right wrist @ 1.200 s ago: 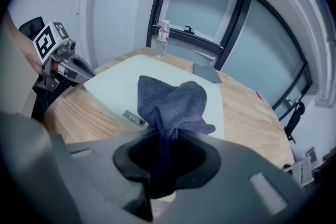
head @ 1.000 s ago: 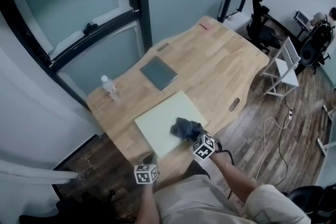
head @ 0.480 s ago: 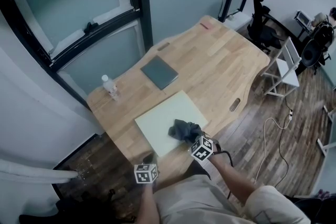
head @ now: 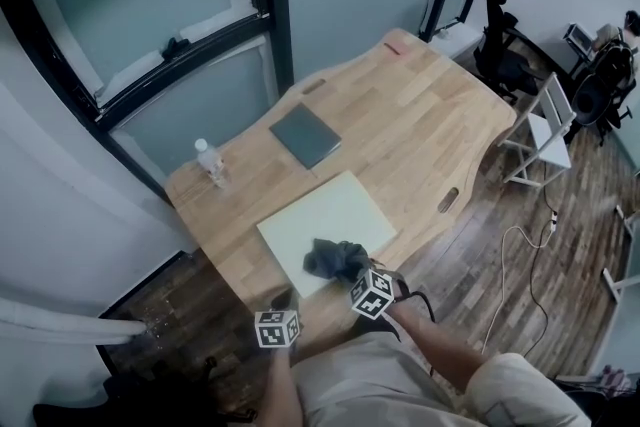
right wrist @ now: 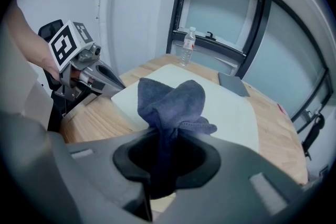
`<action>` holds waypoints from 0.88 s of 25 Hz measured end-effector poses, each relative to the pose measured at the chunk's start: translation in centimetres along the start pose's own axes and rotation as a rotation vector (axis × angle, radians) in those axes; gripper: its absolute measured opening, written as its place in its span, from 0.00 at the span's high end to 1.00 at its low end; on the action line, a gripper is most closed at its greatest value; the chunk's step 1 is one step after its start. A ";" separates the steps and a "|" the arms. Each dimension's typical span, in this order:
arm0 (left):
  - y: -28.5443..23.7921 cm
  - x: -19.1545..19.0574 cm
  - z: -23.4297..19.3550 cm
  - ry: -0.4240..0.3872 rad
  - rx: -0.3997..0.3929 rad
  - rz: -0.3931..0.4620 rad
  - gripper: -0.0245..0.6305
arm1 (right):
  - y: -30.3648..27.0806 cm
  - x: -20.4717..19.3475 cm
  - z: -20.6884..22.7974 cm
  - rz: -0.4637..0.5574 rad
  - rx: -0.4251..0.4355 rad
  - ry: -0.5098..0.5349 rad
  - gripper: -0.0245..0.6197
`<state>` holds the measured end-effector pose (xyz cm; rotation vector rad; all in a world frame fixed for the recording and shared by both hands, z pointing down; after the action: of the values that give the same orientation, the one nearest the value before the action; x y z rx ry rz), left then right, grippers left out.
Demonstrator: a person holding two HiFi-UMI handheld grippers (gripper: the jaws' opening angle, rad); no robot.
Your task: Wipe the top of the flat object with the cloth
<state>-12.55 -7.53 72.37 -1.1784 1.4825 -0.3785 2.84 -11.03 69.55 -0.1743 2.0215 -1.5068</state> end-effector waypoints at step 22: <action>0.3 -1.2 1.0 0.015 -0.026 0.000 0.95 | -0.7 4.8 -6.6 0.029 0.113 0.132 0.85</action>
<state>-12.00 -6.06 72.52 -1.1982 1.5045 -0.3698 -4.71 -7.97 69.51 0.0003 2.0240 -1.6471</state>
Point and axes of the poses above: the fingertips, and each gripper's own axes: y backward along the fingers, z to its right, x out of its top, the point moved 3 cm from there along y, backward along the fingers, and after that the axes turned 13 degrees about -z, right-handed, at the moved point
